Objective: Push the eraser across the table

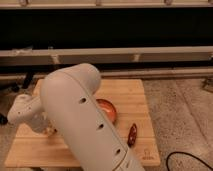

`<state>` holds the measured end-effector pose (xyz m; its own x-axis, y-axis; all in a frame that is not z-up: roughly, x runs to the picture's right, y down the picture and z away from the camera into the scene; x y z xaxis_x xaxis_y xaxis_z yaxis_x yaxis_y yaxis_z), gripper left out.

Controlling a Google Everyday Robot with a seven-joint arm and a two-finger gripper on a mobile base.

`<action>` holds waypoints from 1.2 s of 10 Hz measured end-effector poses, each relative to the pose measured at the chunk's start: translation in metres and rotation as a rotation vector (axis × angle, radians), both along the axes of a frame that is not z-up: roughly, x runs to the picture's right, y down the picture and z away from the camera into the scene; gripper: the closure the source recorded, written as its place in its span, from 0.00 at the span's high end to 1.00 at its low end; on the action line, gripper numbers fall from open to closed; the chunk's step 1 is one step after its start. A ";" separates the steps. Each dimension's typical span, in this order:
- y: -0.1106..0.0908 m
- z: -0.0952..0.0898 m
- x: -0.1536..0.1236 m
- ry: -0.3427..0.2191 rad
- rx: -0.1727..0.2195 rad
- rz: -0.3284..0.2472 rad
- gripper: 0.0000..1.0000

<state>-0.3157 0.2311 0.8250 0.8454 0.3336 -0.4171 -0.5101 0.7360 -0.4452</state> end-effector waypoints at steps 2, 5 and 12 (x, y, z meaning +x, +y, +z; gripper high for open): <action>-0.003 0.000 0.002 0.005 0.004 -0.004 0.06; -0.004 0.000 0.003 0.008 0.003 0.000 0.06; -0.016 0.010 0.015 0.049 0.027 0.027 0.06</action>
